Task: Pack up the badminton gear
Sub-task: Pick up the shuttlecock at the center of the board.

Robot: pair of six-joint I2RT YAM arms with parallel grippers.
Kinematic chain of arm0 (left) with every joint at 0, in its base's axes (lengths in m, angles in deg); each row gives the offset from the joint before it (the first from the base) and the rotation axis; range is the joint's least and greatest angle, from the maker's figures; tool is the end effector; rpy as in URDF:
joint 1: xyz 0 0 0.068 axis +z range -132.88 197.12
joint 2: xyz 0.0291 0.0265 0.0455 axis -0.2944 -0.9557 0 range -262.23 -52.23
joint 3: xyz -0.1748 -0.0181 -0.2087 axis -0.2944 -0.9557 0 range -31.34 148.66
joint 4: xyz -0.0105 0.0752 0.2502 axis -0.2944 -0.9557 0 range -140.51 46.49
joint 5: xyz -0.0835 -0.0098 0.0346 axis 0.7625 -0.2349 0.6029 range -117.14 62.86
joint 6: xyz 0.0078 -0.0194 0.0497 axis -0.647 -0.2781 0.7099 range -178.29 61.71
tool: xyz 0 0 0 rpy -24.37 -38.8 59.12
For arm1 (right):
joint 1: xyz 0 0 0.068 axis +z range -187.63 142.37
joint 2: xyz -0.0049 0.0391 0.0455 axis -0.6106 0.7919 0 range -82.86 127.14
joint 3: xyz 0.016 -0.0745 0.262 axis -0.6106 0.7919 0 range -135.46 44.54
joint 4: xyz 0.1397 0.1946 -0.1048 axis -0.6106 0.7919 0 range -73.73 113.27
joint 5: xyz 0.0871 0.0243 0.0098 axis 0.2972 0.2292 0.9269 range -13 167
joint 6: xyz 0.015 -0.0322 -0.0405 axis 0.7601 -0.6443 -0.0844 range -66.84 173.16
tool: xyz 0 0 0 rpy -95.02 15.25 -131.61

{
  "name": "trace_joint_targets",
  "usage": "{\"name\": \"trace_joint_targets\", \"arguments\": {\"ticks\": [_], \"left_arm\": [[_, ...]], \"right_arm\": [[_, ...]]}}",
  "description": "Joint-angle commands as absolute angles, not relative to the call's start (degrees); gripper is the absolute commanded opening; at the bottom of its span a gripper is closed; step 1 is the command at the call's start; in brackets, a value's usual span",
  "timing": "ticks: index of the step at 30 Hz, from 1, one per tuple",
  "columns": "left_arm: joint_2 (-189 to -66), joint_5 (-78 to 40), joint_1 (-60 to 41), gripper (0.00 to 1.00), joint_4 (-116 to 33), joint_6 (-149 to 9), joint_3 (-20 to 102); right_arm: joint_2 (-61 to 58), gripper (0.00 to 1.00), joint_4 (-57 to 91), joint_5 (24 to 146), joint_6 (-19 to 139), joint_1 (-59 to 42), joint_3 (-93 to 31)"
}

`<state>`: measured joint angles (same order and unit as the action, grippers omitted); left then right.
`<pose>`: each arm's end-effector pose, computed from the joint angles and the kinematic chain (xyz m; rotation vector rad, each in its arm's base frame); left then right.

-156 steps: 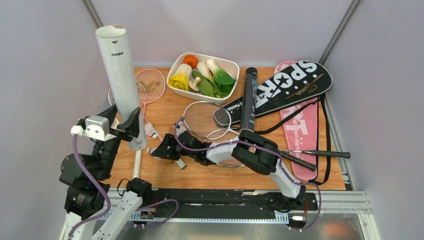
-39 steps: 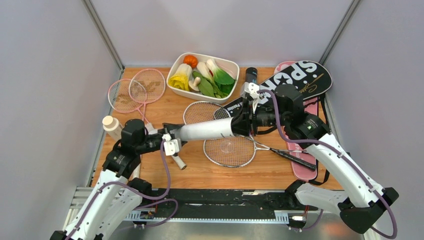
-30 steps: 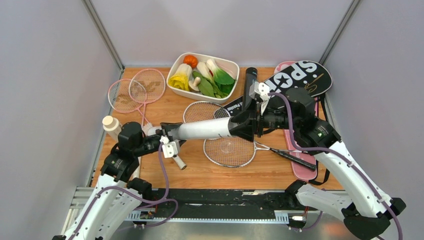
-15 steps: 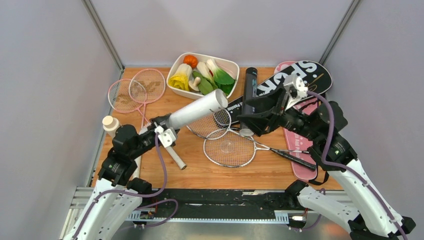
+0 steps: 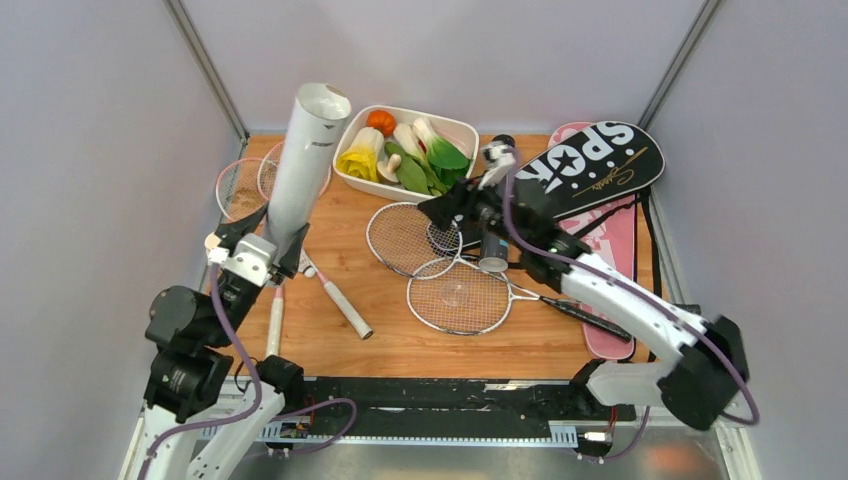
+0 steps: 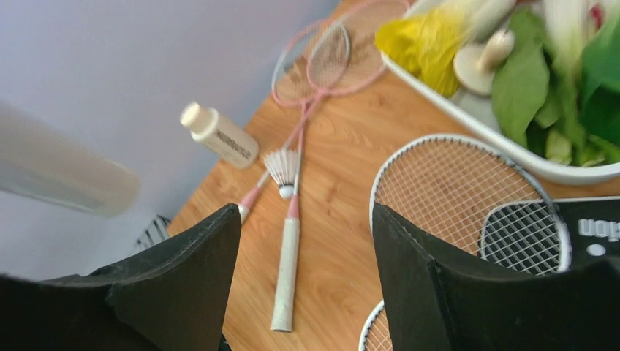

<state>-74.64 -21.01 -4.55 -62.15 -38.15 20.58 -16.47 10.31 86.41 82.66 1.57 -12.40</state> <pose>0.0609 -0.0283 0.4077 0.5760 1.2572 -0.0963 0.2092 0.1782 0.3679 -0.2803 1.7150 1.0377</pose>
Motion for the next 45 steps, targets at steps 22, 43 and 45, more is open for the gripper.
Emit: {"name": "trace_joint_targets", "arguments": {"ticks": [22,43,45], "left_arm": [[-66.13,-26.59,-4.58,0.0,-63.77,-52.3,23.55],[-64.87,-23.28,-4.55,0.0,-66.92,-55.39,24.97],[-64.85,-23.29,-4.53,0.0,-67.1,-55.39,24.83]], "right_arm": [[59.28,0.85,1.58,111.1,71.47,14.24,-74.24],[74.92,0.88,-18.07,116.3,84.73,15.25,-82.81],[74.92,0.86,-17.63,117.95,83.76,15.28,-83.02]]}}
